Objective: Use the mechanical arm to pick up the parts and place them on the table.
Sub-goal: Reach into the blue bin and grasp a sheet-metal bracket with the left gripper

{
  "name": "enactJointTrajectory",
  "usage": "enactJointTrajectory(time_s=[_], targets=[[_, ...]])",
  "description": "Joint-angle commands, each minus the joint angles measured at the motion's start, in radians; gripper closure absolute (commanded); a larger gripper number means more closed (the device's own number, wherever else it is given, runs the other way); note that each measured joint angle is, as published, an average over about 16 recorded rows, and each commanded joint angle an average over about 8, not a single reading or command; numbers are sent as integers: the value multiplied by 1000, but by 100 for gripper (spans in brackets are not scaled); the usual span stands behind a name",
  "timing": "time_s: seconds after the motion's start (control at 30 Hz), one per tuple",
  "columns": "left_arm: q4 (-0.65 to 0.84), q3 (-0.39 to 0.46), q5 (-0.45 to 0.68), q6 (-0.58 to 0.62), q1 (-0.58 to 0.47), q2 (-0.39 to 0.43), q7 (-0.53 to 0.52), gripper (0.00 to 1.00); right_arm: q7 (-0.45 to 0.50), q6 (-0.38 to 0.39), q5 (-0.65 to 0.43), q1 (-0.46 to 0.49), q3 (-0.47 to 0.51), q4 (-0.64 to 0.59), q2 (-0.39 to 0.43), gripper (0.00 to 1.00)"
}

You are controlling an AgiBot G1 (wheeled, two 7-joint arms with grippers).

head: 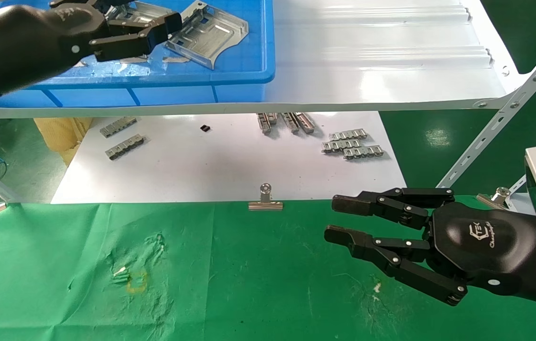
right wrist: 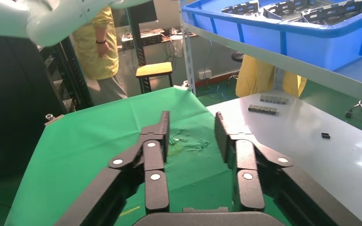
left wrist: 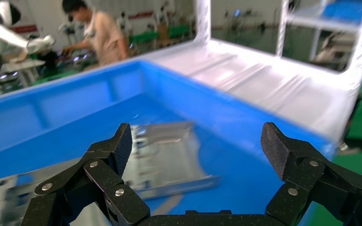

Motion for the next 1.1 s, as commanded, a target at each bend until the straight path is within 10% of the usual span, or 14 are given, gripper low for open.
enactJointTrajectory(time_s=[0.03, 0.57, 0.67, 0.87, 1.1], targets=[[57, 25, 53, -20, -60, 15, -4, 0, 0, 0, 0, 0, 0, 0, 0, 100], [527, 140, 267, -77, -371, 116, 20, 1, 0, 0, 0, 0, 0, 0, 0, 100], [589, 149, 287, -109, -398, 137, 45, 19, 0, 0, 0, 0, 0, 0, 0, 100], [684, 161, 310, -148, -434, 173, 91, 87, 0, 0, 0, 0, 0, 0, 0, 100], [746, 159, 308, -153, -450, 196, 133, 100, 0, 0, 0, 0, 0, 0, 0, 100]])
